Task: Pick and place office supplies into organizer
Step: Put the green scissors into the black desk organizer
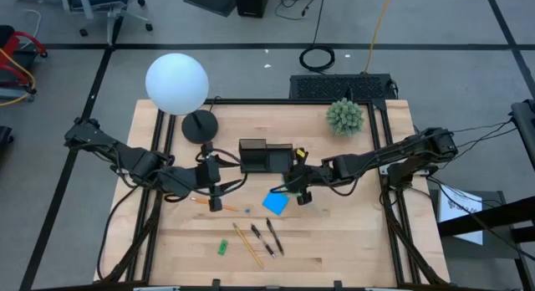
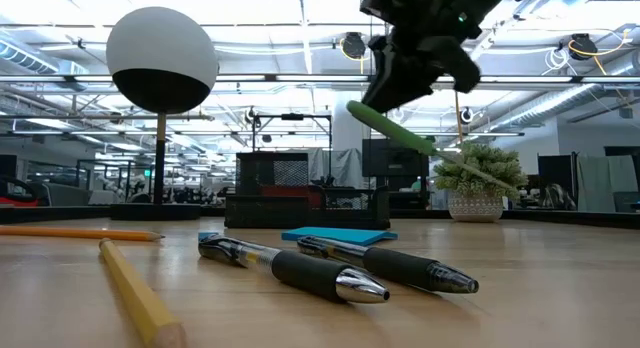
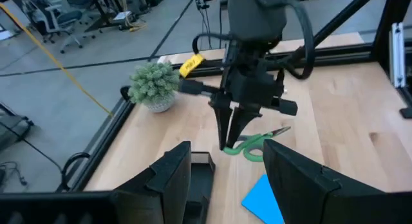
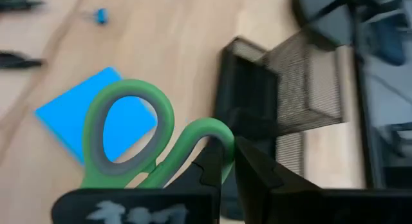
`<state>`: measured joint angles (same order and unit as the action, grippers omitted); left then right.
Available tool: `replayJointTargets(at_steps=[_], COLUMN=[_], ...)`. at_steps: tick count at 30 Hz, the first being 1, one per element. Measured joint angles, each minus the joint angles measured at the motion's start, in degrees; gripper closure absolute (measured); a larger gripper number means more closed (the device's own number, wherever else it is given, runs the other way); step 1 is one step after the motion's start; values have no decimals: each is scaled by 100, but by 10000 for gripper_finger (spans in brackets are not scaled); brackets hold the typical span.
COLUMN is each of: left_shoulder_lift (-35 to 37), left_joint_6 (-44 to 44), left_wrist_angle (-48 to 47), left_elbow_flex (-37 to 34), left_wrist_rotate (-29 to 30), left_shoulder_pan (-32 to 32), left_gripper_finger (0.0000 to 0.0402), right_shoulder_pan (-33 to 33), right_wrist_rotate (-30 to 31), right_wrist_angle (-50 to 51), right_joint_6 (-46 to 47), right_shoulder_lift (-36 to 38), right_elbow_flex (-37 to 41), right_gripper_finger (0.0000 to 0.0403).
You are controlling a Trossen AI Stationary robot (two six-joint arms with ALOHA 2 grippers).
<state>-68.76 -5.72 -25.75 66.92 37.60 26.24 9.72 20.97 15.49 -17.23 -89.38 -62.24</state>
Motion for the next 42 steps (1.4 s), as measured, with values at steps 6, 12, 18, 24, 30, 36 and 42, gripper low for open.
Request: replayJointTargets(at_steps=[6, 12, 18, 24, 30, 36, 42], left_shoulder_lift=[70, 73, 103, 177, 288, 294, 294], left_joint_6=[-14, -22, -44, -264, -551, -622, -643], left_wrist_angle=[-153, -167, -291, -626, -928, -1064, -1070], left_elbow_flex=[-1, -2, 0, 0, 2, 2, 2], left_wrist_rotate=[563, 907, 952, 1408, 1594, 1850, 1860], left_shoulder_pan=[274, 431, 433, 482, 557, 664, 665], left_gripper_finger=[206, 206, 206, 206, 206, 206, 206], right_shoulder_pan=[-61, -155, -264, -306, -336, -427, -607], right_wrist_rotate=[441, 626, 630, 1220, 1655, 1674, 1672], right_wrist_angle=[-554, -1210, -1872, -2379, -3075, -4029, -4568], right_joint_6=[-82, -345, -621, -1069, -1502, -2020, -2408], right_shoulder_lift=[0, 0, 0, 0, 0, 0, 0], right_elbow_flex=[-2, -2, -2, -2, -2, -2, -2], right_gripper_finger=[389, 389, 389, 389, 389, 389, 389])
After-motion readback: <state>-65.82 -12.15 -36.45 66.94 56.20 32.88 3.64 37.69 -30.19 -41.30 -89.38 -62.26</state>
